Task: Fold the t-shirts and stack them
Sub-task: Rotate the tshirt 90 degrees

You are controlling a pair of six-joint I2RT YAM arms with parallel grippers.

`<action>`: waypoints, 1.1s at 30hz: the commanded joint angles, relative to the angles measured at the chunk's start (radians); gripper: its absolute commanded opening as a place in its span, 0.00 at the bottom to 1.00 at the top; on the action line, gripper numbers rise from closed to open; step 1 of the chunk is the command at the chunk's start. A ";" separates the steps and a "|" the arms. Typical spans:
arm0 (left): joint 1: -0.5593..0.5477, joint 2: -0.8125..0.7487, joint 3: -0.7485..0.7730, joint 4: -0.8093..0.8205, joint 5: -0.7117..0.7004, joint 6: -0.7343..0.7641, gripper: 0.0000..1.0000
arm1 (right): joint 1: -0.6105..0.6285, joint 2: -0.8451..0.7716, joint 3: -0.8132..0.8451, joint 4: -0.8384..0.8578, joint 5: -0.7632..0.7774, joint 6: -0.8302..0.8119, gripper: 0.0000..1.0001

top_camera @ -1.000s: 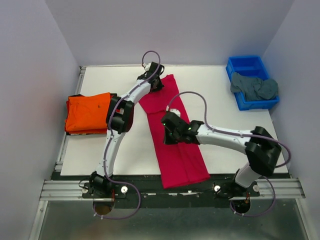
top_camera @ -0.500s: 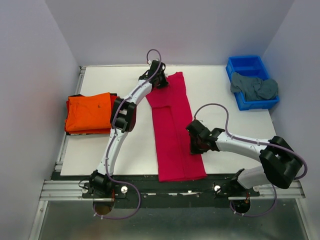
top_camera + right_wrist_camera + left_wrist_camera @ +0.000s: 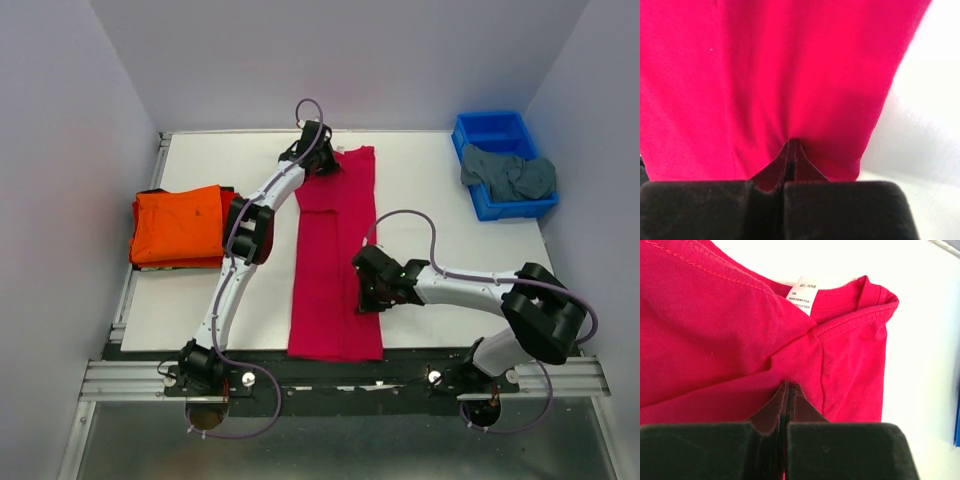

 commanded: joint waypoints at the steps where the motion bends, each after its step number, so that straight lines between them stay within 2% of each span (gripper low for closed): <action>1: 0.014 0.061 0.009 0.000 0.046 -0.016 0.00 | 0.015 -0.046 0.020 -0.145 0.070 0.016 0.04; 2: 0.019 0.058 -0.002 0.008 0.065 -0.018 0.03 | 0.013 -0.068 0.023 -0.167 0.082 0.011 0.06; 4: 0.026 0.021 -0.052 0.052 0.097 -0.015 0.15 | 0.013 -0.106 0.017 -0.188 0.085 0.004 0.11; 7: 0.031 -0.079 -0.136 0.095 0.106 0.025 0.37 | 0.015 -0.166 -0.015 -0.207 0.070 0.001 0.28; 9: 0.031 -0.158 -0.173 0.089 0.091 0.068 0.48 | 0.013 -0.208 -0.044 -0.219 0.061 0.007 0.35; 13: 0.025 -0.361 -0.308 0.075 0.047 0.162 0.64 | 0.013 -0.293 -0.113 -0.244 0.035 0.024 0.38; 16: 0.011 -0.580 -0.503 0.081 0.005 0.218 0.78 | 0.013 -0.352 -0.166 -0.256 0.008 0.045 0.38; 18: 0.003 -0.725 -0.673 0.123 0.005 0.229 0.81 | 0.015 -0.390 -0.201 -0.256 -0.008 0.057 0.38; 22: -0.021 -1.020 -1.104 0.256 -0.022 0.134 0.83 | 0.015 -0.452 -0.262 -0.222 -0.087 0.053 0.38; 28: -0.141 -1.335 -1.515 0.201 -0.102 0.055 0.80 | 0.029 -0.490 -0.314 -0.182 -0.165 0.059 0.38; 33: -0.194 -1.563 -1.817 0.160 -0.053 -0.039 0.79 | 0.033 -0.542 -0.350 -0.149 -0.208 0.059 0.41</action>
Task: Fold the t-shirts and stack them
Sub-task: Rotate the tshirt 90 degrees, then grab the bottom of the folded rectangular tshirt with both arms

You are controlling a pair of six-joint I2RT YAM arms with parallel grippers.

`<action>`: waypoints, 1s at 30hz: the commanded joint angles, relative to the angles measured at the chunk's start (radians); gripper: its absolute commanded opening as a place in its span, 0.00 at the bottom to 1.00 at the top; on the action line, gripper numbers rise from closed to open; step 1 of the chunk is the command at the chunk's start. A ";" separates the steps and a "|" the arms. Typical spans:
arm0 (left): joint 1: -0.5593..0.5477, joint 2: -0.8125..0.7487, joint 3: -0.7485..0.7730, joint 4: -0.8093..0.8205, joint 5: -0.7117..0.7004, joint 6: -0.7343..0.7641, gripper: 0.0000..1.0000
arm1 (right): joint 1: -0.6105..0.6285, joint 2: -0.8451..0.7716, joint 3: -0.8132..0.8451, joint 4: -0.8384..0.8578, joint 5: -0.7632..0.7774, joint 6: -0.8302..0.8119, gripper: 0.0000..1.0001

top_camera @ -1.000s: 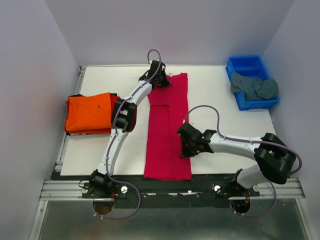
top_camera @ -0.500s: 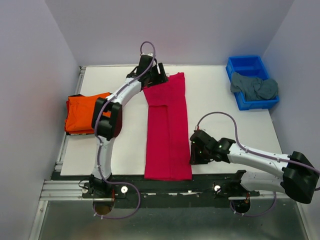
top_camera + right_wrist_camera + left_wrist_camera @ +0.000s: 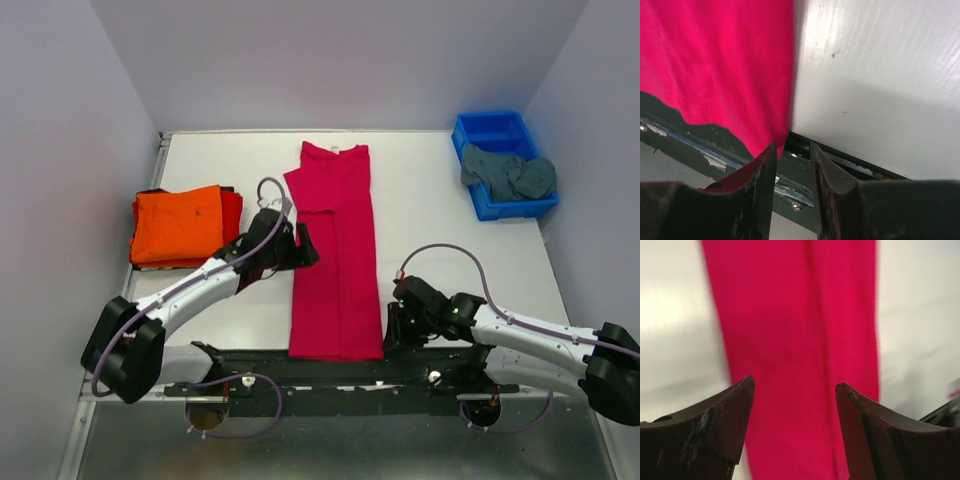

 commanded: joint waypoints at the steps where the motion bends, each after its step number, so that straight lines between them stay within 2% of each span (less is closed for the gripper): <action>1: -0.031 -0.204 -0.232 -0.092 0.010 -0.116 0.79 | 0.009 -0.043 -0.030 0.048 -0.079 0.017 0.44; 6: -0.079 -0.418 -0.343 -0.212 0.045 -0.204 0.78 | 0.012 -0.033 -0.058 0.102 -0.120 0.035 0.45; 11: -0.103 -0.492 -0.363 -0.335 0.088 -0.233 0.71 | 0.011 0.009 -0.072 0.123 -0.120 0.044 0.42; 15: -0.134 -0.528 -0.416 -0.361 0.143 -0.275 0.64 | 0.012 0.024 -0.084 0.141 -0.127 0.049 0.34; 22: -0.212 -0.564 -0.479 -0.404 0.185 -0.364 0.57 | 0.012 -0.005 -0.092 0.169 -0.154 0.061 0.17; 26: -0.223 -0.579 -0.516 -0.372 0.228 -0.394 0.57 | 0.012 -0.016 -0.088 0.171 -0.157 0.063 0.01; 30: -0.231 -0.561 -0.536 -0.358 0.256 -0.405 0.54 | 0.012 -0.009 -0.084 0.181 -0.165 0.064 0.01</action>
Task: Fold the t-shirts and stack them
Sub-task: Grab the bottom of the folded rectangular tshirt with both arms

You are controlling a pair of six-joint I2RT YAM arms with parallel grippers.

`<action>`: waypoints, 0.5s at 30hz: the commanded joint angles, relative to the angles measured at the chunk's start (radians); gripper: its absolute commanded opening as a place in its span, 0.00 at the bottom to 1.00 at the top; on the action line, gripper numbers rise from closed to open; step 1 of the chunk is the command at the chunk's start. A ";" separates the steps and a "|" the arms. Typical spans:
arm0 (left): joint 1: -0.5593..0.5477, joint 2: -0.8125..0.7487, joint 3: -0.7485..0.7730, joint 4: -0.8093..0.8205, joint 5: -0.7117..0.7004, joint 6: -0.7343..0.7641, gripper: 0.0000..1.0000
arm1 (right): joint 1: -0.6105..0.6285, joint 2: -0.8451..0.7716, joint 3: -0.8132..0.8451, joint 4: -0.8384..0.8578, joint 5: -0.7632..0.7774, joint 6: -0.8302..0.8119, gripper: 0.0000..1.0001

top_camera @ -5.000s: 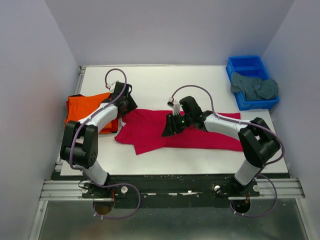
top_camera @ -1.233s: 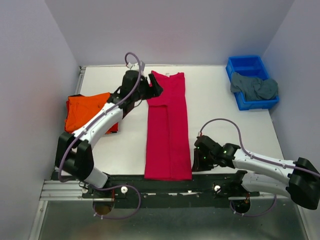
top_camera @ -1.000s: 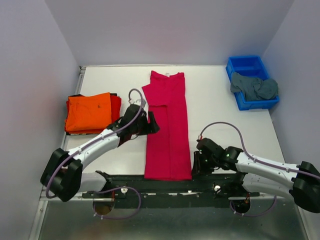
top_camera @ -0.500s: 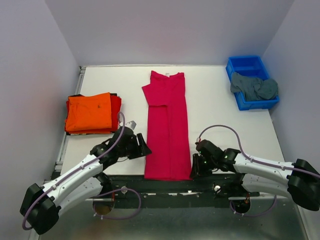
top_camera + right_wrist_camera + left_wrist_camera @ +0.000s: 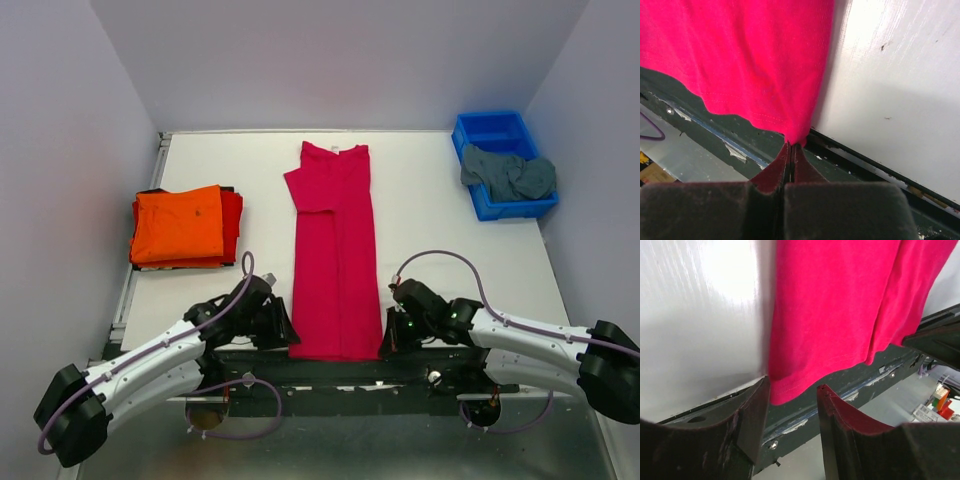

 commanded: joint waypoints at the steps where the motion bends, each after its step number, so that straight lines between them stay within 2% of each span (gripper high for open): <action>1: -0.014 0.011 -0.019 -0.010 0.059 -0.036 0.54 | 0.005 -0.004 -0.003 0.024 -0.028 0.005 0.01; 5: -0.019 0.014 -0.023 -0.039 0.045 -0.027 0.51 | 0.007 -0.002 -0.003 0.024 -0.025 0.005 0.01; 9: -0.017 0.032 -0.072 0.057 0.091 -0.062 0.40 | 0.007 -0.002 -0.001 0.024 -0.024 0.008 0.01; 14: -0.020 0.047 -0.099 0.133 0.119 -0.084 0.32 | 0.005 -0.010 0.005 0.015 -0.024 0.008 0.01; 15: -0.020 0.052 -0.093 0.131 0.119 -0.078 0.26 | 0.005 -0.013 0.009 0.009 -0.018 0.008 0.01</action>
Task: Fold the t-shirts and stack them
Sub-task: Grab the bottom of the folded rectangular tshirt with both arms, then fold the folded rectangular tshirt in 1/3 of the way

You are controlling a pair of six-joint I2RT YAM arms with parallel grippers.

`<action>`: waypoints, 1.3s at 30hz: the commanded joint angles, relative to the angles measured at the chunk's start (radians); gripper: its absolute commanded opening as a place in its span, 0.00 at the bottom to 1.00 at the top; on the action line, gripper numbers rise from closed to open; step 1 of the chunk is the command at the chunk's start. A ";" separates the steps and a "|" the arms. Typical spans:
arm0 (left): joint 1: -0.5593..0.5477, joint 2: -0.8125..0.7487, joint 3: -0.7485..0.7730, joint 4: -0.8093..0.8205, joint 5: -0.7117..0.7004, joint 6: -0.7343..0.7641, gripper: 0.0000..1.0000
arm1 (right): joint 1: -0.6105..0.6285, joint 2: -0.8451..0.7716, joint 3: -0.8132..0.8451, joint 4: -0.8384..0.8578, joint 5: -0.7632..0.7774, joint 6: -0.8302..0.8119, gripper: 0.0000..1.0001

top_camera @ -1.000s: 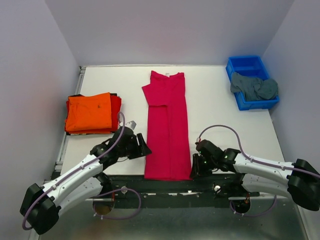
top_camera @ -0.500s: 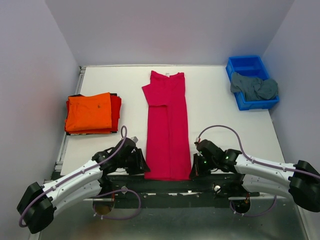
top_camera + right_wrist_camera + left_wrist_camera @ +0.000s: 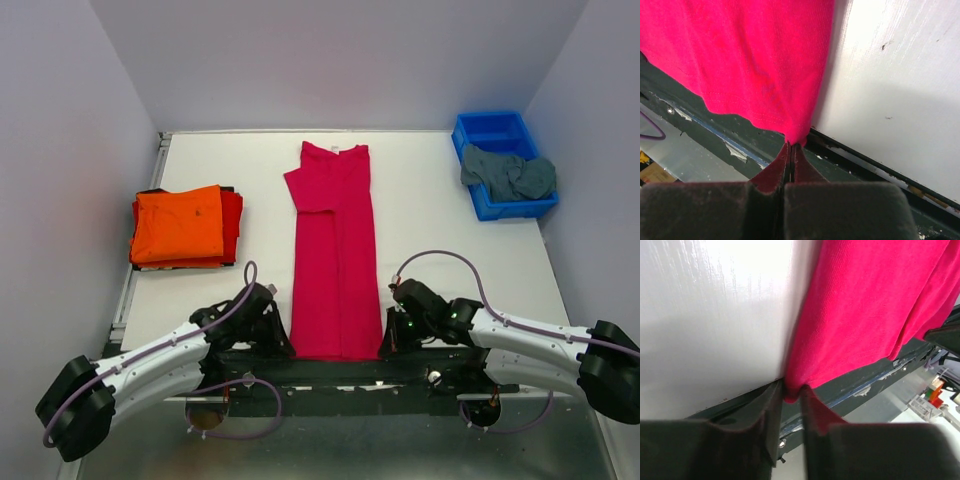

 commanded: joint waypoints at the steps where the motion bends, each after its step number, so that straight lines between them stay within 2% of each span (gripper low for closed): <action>1: -0.008 0.018 0.003 0.055 0.047 -0.017 0.20 | 0.007 -0.014 0.017 -0.003 -0.011 0.006 0.01; 3: -0.008 0.017 0.023 0.051 0.039 -0.010 0.05 | 0.005 -0.025 0.031 -0.024 0.006 0.014 0.01; 5: -0.008 0.006 0.044 0.054 0.041 -0.013 0.01 | 0.005 -0.050 0.048 -0.044 0.027 0.017 0.01; 10: 0.006 0.004 0.141 0.066 0.045 -0.009 0.00 | -0.007 -0.126 0.141 -0.121 0.105 -0.003 0.01; 14: 0.060 0.052 0.248 0.062 0.044 0.057 0.00 | -0.085 -0.093 0.236 -0.176 0.148 -0.083 0.01; 19: 0.205 0.142 0.325 0.123 0.061 0.128 0.00 | -0.232 0.013 0.343 -0.150 0.122 -0.201 0.01; 26: 0.380 0.345 0.385 0.311 0.002 0.131 0.00 | -0.421 0.289 0.546 -0.120 0.084 -0.331 0.01; 31: 0.445 0.544 0.439 0.454 0.013 0.135 0.00 | -0.498 0.464 0.670 -0.084 0.017 -0.368 0.01; 39: 0.489 0.782 0.610 0.497 0.053 0.163 0.00 | -0.565 0.662 0.860 -0.093 -0.025 -0.402 0.01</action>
